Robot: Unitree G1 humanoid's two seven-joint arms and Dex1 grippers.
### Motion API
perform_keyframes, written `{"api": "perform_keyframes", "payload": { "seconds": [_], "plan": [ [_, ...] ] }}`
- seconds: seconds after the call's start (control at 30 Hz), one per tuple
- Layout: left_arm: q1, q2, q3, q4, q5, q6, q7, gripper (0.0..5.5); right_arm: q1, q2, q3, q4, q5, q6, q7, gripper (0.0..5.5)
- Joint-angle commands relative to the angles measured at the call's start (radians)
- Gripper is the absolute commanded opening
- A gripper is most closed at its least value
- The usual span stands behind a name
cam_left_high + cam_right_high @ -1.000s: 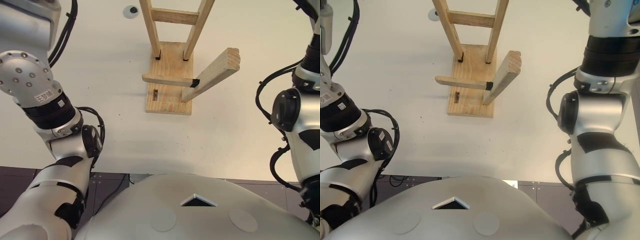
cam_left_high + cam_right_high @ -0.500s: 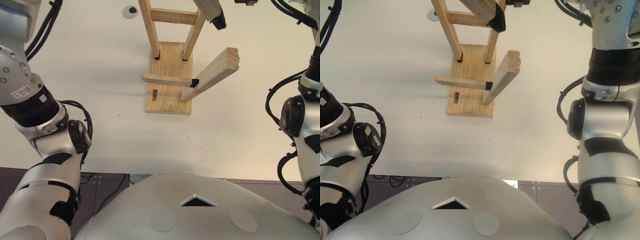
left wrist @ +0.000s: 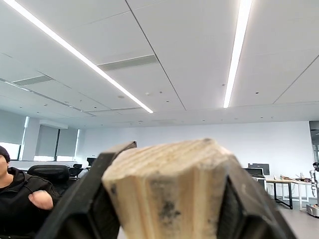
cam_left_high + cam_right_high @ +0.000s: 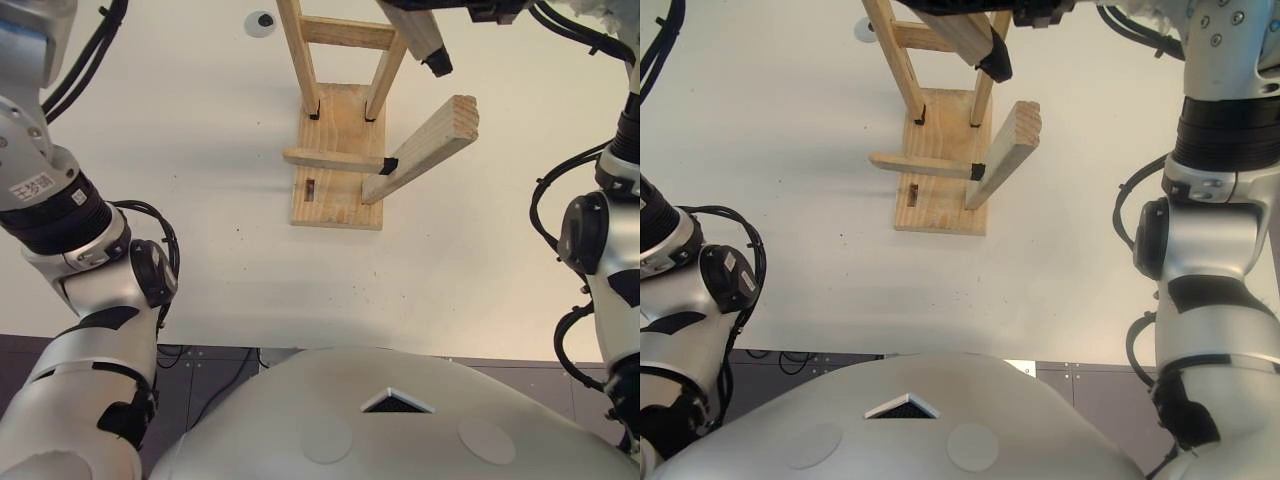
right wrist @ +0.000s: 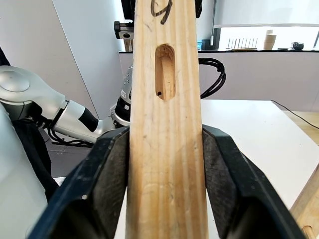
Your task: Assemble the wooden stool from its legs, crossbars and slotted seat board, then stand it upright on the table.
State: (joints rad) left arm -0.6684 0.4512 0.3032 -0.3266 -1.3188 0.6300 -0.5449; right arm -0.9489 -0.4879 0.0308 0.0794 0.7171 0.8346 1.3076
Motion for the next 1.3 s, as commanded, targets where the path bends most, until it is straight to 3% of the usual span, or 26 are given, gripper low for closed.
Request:
{"api": "perform_keyframes", "payload": {
  "seconds": [0.03,0.13,0.33,0.5,0.77,1.13,1.3],
  "plan": [
    [0.001,0.009,-0.013,0.006,-0.014,0.03,0.003,2.06,-0.021,0.002,-0.043,0.005,0.03,0.005,-0.025,2.04],
    [-0.018,0.006,0.006,0.036,-0.007,0.006,0.017,2.04,-0.029,0.009,-0.041,0.02,0.01,-0.014,-0.045,2.04],
    [-0.056,0.064,0.086,0.156,0.061,-0.052,-0.012,2.03,0.0,-0.005,0.007,0.013,-0.034,-0.022,-0.066,3.24],
    [0.0,0.113,0.102,0.154,0.126,-0.048,-0.056,2.03,0.008,-0.093,0.039,0.02,-0.042,0.018,0.01,3.86],
    [0.26,0.176,0.036,0.093,0.314,-0.051,-0.166,2.02,0.132,-0.318,0.002,-0.089,0.048,0.149,0.183,3.86],
    [0.331,0.115,0.005,0.247,0.388,-0.088,-0.304,2.02,0.328,-0.299,0.031,-0.257,0.003,0.076,0.064,3.86],
    [0.346,0.109,-0.02,0.254,0.387,-0.063,-0.348,2.02,0.325,-0.301,0.059,-0.254,-0.001,0.093,0.022,3.03]
  ]
}}
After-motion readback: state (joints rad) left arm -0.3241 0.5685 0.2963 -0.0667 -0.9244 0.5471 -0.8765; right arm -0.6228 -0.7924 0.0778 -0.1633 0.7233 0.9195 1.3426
